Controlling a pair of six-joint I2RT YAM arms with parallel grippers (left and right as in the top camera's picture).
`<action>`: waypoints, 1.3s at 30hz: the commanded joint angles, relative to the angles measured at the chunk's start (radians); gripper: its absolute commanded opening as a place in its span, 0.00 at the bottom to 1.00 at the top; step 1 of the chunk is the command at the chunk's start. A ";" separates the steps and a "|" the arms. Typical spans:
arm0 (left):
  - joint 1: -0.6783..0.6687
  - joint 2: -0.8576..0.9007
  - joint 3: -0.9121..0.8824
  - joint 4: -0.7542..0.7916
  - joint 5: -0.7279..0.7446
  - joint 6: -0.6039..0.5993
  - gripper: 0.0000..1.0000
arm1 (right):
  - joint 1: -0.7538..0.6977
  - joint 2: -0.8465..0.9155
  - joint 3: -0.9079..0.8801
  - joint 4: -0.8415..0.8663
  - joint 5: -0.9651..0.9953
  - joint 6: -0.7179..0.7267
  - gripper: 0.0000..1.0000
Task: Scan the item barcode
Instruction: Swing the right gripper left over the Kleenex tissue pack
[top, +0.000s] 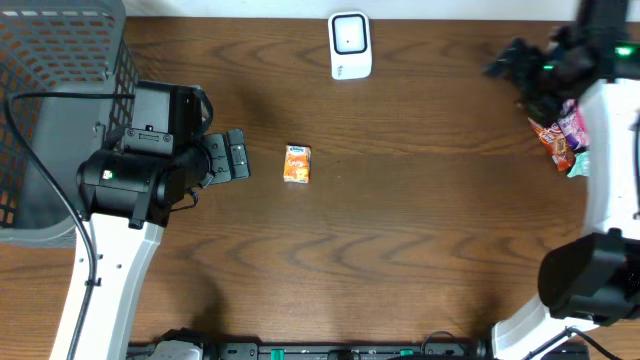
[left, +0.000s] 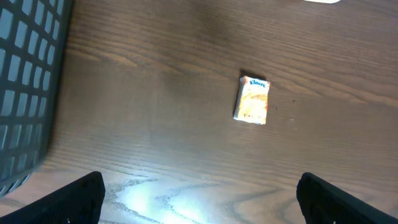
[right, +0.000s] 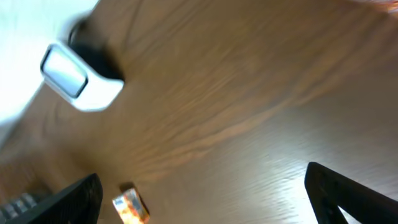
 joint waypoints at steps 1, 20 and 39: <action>0.001 0.002 -0.002 -0.002 -0.013 0.006 0.98 | 0.093 0.003 -0.042 0.036 0.003 -0.028 0.99; 0.001 0.002 -0.002 -0.002 -0.013 0.006 0.98 | 0.529 0.005 -0.346 0.467 0.003 -0.017 0.99; 0.001 0.002 -0.002 -0.002 -0.013 0.006 0.98 | 0.710 0.032 -0.389 0.530 0.121 0.119 0.98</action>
